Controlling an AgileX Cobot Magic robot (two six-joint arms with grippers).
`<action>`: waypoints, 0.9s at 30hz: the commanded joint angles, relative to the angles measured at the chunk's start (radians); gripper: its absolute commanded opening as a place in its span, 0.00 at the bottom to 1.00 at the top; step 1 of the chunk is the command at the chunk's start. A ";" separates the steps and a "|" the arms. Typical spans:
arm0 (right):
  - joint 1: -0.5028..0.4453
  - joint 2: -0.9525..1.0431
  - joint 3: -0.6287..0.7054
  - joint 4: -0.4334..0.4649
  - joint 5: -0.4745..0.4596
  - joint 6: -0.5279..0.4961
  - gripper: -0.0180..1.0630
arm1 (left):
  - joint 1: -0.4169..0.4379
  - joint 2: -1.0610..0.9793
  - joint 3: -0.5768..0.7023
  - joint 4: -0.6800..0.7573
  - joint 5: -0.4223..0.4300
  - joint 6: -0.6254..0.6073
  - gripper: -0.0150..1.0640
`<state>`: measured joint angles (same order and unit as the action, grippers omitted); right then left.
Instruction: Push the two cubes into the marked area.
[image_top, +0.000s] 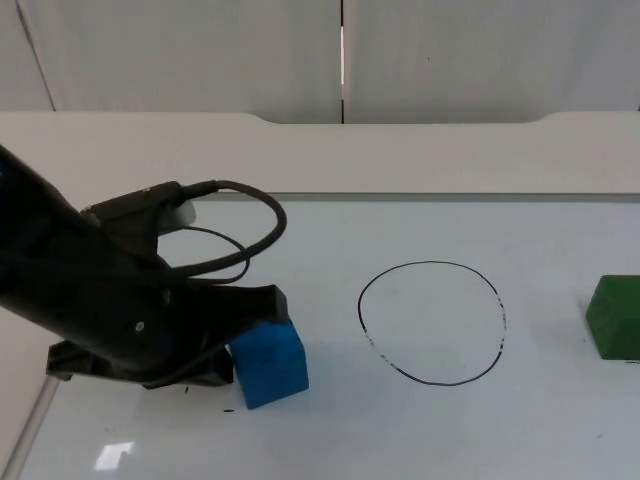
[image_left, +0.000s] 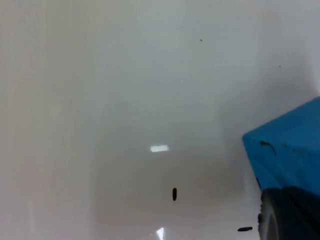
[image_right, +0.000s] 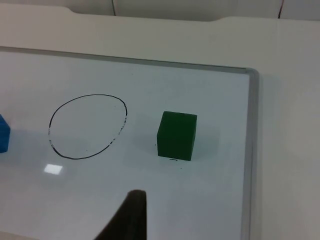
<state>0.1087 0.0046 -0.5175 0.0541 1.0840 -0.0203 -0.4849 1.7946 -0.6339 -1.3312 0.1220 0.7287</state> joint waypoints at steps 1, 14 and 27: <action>-0.006 -0.005 0.004 -0.006 -0.007 -0.004 0.99 | -0.007 0.001 -0.006 -0.022 -0.013 -0.002 0.01; -0.006 -0.005 0.004 -0.006 -0.007 -0.004 0.99 | -0.007 0.069 -0.015 -0.038 0.022 -0.004 0.01; -0.006 -0.005 0.004 -0.006 -0.007 -0.004 0.99 | -0.014 0.090 -0.031 -0.053 0.050 -0.002 0.01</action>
<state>0.1087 0.0046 -0.5175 0.0541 1.0840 -0.0203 -0.4849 1.8791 -0.6613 -1.3698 0.1601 0.7287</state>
